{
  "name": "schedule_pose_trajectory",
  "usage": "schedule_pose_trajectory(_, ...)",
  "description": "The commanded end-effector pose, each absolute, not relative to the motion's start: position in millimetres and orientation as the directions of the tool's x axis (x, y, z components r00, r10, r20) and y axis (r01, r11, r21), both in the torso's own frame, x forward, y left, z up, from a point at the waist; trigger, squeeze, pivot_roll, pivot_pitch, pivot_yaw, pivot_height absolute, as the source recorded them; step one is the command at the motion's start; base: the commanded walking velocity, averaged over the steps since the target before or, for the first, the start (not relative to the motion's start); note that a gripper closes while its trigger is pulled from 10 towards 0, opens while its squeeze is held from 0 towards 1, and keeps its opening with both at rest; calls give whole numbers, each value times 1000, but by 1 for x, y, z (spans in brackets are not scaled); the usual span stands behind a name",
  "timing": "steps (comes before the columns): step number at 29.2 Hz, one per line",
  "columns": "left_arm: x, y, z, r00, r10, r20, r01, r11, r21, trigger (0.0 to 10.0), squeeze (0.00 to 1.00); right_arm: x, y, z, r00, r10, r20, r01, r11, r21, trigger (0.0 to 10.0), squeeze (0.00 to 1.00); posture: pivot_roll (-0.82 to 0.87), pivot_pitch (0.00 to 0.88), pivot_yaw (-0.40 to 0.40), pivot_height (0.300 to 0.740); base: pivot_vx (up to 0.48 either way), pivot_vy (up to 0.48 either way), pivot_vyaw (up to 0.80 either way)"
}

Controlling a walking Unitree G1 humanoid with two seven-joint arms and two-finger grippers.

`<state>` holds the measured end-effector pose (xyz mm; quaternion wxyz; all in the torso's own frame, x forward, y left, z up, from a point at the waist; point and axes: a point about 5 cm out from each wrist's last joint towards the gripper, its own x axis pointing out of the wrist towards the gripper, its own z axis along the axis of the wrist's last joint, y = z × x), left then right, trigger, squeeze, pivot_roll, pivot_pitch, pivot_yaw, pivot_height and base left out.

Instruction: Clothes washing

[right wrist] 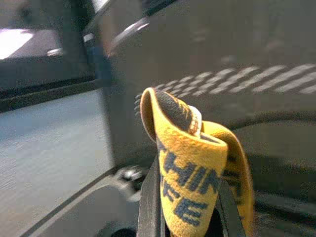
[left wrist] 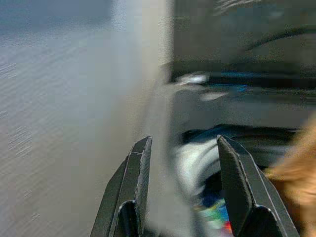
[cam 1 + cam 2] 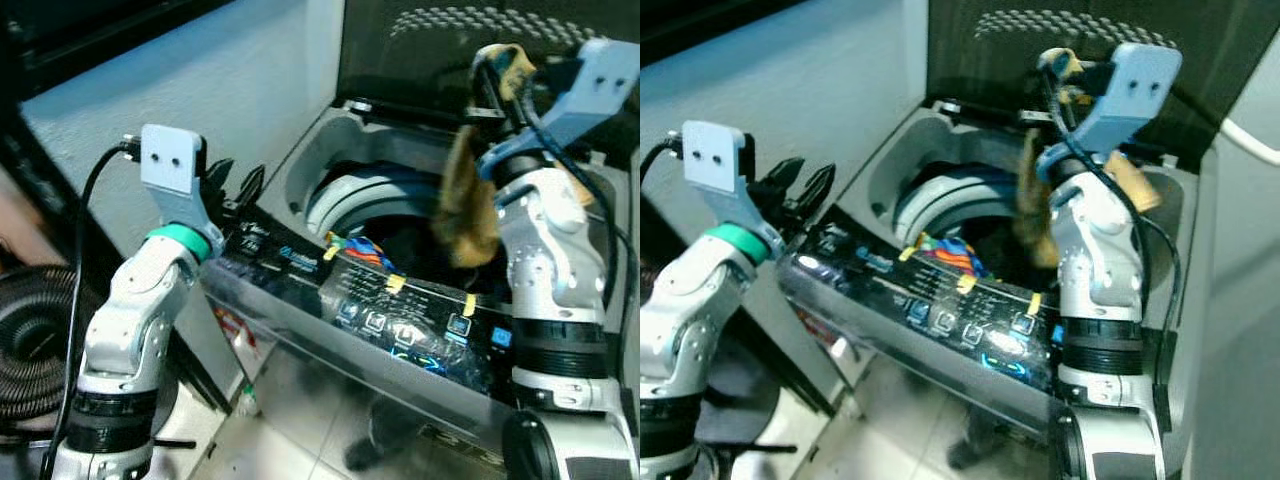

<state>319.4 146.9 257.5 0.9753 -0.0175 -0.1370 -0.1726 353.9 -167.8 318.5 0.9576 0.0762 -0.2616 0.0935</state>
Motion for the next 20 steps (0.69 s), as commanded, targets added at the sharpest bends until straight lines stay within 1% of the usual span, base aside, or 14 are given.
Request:
schedule_pose_trajectory(1, 319, 150, 258, 906, -319, 279, 332, 943, 3, 10000, 0, 353, -162, 322, 837, 158, 524, -234, 969, 81, 10000, 0, 107, 0, 106, 740, 0, 0, -800)
schedule_pose_trajectory(19, 317, 149, 256, 909, -313, 274, 332, 943, -25, 10000, 0, 357, -169, 319, 858, 154, 490, -210, 976, 62, 10000, 0, 109, 16, 100, 740, 0, 0, -800)
schedule_pose_trajectory(20, 314, 151, 254, 911, -303, 280, 325, 945, -36, 10000, 0, 357, -160, 314, 861, 213, 461, -256, 966, 31, 10000, 0, 109, 16, 100, 740, 0, 0, 0)
